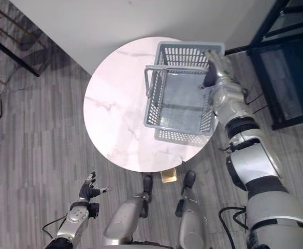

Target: Pick vegetable in the basket

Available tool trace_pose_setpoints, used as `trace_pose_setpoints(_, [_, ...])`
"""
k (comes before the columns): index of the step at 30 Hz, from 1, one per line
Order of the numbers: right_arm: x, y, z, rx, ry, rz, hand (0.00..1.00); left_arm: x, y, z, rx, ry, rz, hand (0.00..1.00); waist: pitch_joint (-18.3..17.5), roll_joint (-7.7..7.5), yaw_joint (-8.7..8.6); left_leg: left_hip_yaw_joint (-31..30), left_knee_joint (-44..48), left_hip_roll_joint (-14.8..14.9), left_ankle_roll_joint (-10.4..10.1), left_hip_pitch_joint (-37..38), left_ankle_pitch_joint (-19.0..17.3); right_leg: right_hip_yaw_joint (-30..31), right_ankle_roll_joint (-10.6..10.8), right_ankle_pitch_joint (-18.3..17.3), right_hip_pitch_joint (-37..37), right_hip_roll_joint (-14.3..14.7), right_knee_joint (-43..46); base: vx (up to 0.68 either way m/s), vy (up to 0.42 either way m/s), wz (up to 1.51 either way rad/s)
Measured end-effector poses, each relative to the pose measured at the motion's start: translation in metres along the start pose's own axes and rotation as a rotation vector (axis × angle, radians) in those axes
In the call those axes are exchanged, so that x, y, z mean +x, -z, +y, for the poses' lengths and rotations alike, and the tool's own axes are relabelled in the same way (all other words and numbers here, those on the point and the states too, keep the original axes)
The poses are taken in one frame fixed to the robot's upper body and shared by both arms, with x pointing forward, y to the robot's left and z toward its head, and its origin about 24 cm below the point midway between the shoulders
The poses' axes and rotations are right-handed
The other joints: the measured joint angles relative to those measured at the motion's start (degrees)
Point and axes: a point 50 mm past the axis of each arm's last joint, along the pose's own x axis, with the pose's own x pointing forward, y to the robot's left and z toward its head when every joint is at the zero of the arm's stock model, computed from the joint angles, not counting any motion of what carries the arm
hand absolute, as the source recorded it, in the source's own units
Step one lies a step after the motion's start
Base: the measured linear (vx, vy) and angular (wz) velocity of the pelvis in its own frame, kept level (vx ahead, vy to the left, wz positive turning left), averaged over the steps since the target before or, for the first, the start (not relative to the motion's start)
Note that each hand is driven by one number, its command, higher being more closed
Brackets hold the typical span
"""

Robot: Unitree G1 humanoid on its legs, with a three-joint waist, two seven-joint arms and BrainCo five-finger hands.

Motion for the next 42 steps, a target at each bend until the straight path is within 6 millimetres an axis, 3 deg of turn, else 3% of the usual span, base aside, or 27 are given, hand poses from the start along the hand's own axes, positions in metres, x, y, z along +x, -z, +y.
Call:
trace_pose_setpoints(4, [-0.008,0.000,0.010,0.085,-0.003,-0.023,1.00,-0.001,0.005,-0.001,0.003,0.001,0.024,0.00,0.00,-0.01,-0.06,0.30,-0.11,0.15,0.00,0.79,0.00,0.99,0.01,0.06,0.46,0.28,0.00,0.00,0.017,-0.05])
trace_pose_setpoints(7, [-0.026,0.006,0.027,0.174,-0.014,-0.022,1.00,-0.001,0.007,-0.004,0.008,0.009,0.039,0.00,-0.03,-0.08,-0.54,0.74,-1.07,0.30,-0.04,3.30,-0.02,1.81,0.12,0.14,2.44,0.59,-0.42,0.03,0.026,-0.08])
trace_pose_setpoints(11, [-0.060,0.017,0.058,0.365,-0.050,0.022,1.00,-0.002,0.009,-0.006,0.022,0.018,0.052,0.00,-0.94,-1.62,-2.40,2.54,-2.33,0.29,-0.04,5.65,-0.03,3.56,0.65,0.51,3.69,0.77,-1.30,0.02,0.042,-0.20])
trace_pose_setpoints(15, [-0.114,0.035,0.096,0.619,-0.099,0.157,1.00,-0.003,0.012,-0.007,0.030,0.032,0.070,0.00,-2.86,-4.01,-4.82,3.77,-3.03,0.34,-0.05,8.65,-0.41,4.94,1.21,1.00,6.58,1.18,-3.22,0.03,0.029,-0.16])
trace_pose_setpoints(17, [-0.133,0.040,0.102,0.676,-0.106,0.183,1.00,-0.005,0.015,-0.004,0.019,0.020,0.082,0.00,-4.51,-5.24,-5.05,5.04,-2.98,0.46,0.04,9.47,-1.04,6.19,1.34,1.42,7.21,1.52,-4.25,0.03,0.028,-0.33])
trace_pose_setpoints(22, [-0.175,0.057,0.100,0.755,-0.084,0.241,1.00,-0.022,0.039,0.016,-0.019,-0.061,0.160,0.00,-8.91,-7.82,-6.82,8.73,-2.25,1.18,-0.10,12.39,-3.34,9.75,1.57,1.61,9.31,2.54,-5.78,0.04,0.021,-0.35])
trace_pose_setpoints(25, [-0.192,0.064,0.097,0.816,-0.071,0.273,1.00,-0.032,0.050,0.025,-0.034,-0.086,0.197,0.00,-10.57,-8.04,-8.10,10.23,-1.15,1.59,-0.17,13.91,-4.89,11.27,1.68,1.53,10.55,2.93,-5.82,0.06,0.032,-0.39])
trace_pose_setpoints(28, [-0.217,0.076,0.101,0.897,-0.073,0.353,1.00,-0.036,0.051,0.032,-0.055,-0.115,0.195,0.00,-12.77,-8.36,-7.97,12.38,0.22,2.22,-0.28,14.96,-6.52,13.31,1.72,1.50,11.25,3.34,-5.91,0.02,0.038,-0.33])
trace_pose_setpoints(32, [-0.253,0.082,0.115,0.965,-0.112,0.460,1.00,-0.037,0.045,0.037,-0.079,-0.144,0.159,0.00,-13.96,-8.84,-8.35,13.84,0.30,2.40,-0.31,17.07,-7.25,14.71,1.95,1.33,13.01,3.73,-5.88,0.00,0.024,-0.19])
trace_pose_setpoints(36, [-0.278,0.077,0.130,1.012,-0.151,0.541,1.00,-0.043,0.041,0.040,-0.107,-0.170,0.132,0.00,-13.76,-9.20,-7.93,16.93,4.16,3.83,-0.23,17.24,-9.76,17.40,1.99,1.31,12.94,4.37,-4.27,-0.05,0.023,-0.38])
trace_pose_setpoints(39, [-0.288,0.069,0.128,1.040,-0.150,0.553,1.00,-0.039,0.029,0.039,-0.117,-0.167,0.080,0.00,-12.94,-10.31,-7.63,18.68,10.69,5.42,0.27,14.29,-12.23,18.48,2.96,-0.22,9.63,4.86,1.30,-0.17,0.027,-0.25])
trace_pose_setpoints(40, [-0.289,0.065,0.123,1.051,-0.140,0.534,1.00,-0.035,0.020,0.039,-0.118,-0.162,0.046,0.00,-12.48,-11.21,-7.68,19.20,13.58,5.62,0.78,12.08,-12.62,19.08,3.87,-0.31,7.34,4.71,3.80,-0.18,0.029,-0.13])
trace_pose_setpoints(41, [-0.288,0.063,0.120,1.055,-0.130,0.518,1.00,-0.032,0.015,0.038,-0.122,-0.159,0.026,0.00,-12.32,-11.44,-7.27,20.06,14.41,6.40,1.52,10.90,-12.44,20.19,6.66,0.64,6.65,4.92,3.29,-0.21,0.038,-0.15])
trace_pose_setpoints(42, [-0.285,0.059,0.115,1.068,-0.110,0.495,1.00,-0.029,0.010,0.038,-0.120,-0.158,0.008,0.00,-11.70,-11.13,-6.77,20.41,15.17,7.30,2.02,9.81,-12.23,20.15,5.00,-6.64,3.25,4.52,15.85,-0.19,0.040,-0.03])
